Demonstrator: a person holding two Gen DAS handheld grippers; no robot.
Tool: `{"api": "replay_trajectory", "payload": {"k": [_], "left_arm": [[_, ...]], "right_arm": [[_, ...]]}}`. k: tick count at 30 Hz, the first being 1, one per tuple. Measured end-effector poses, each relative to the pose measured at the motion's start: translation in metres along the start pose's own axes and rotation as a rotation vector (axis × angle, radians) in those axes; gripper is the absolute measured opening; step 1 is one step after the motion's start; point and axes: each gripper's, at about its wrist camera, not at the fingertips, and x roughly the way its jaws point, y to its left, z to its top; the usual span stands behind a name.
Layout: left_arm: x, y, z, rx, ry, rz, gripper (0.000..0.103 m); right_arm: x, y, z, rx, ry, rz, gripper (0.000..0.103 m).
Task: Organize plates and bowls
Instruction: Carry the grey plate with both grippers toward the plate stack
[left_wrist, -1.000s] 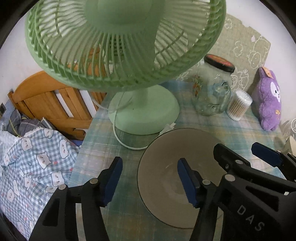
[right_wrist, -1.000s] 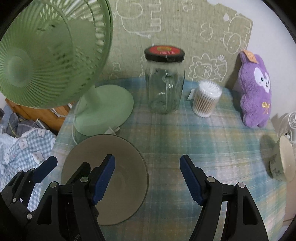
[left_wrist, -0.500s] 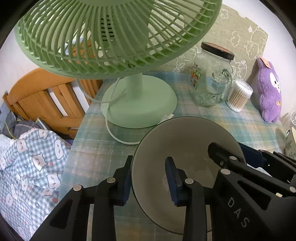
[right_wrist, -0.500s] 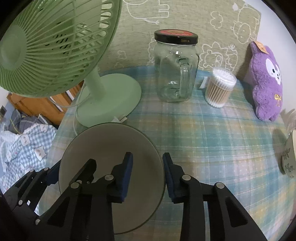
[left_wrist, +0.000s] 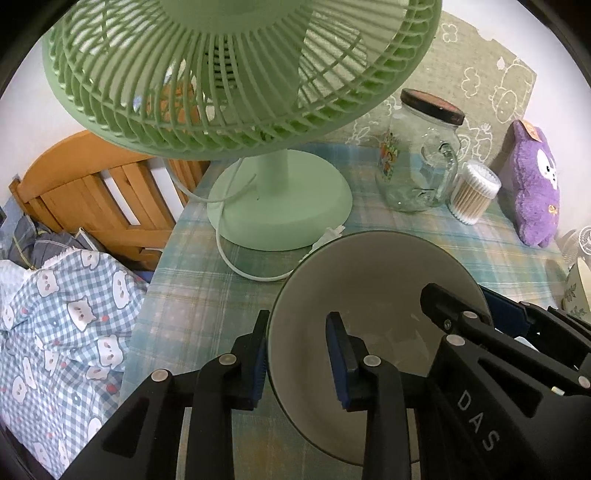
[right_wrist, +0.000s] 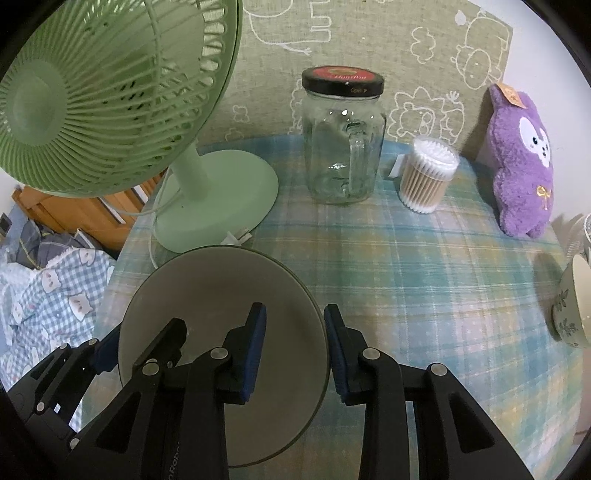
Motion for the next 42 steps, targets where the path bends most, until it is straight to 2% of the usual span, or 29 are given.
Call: {"api": "replay_trajectory", "payload": {"k": [22,31,42], "left_arm": [[-0.091,-0.013,0.002,-0.019,-0.072,0.009,0.028],[-0.13,-0.022,-0.016,-0.005,-0.101,0.016,0.028],[-0.169,-0.029,-0.054,0.002,-0.115,0.01,0.028]], "right_arm": [[-0.106,-0.009,-0.005,0.009,-0.086,0.017,0.036],[-0.146,-0.015,-0.031,0.014,-0.114,0.021,0.036],[-0.186,-0.018,-0.074,0.015,-0.127,0.013,0.036]]}}
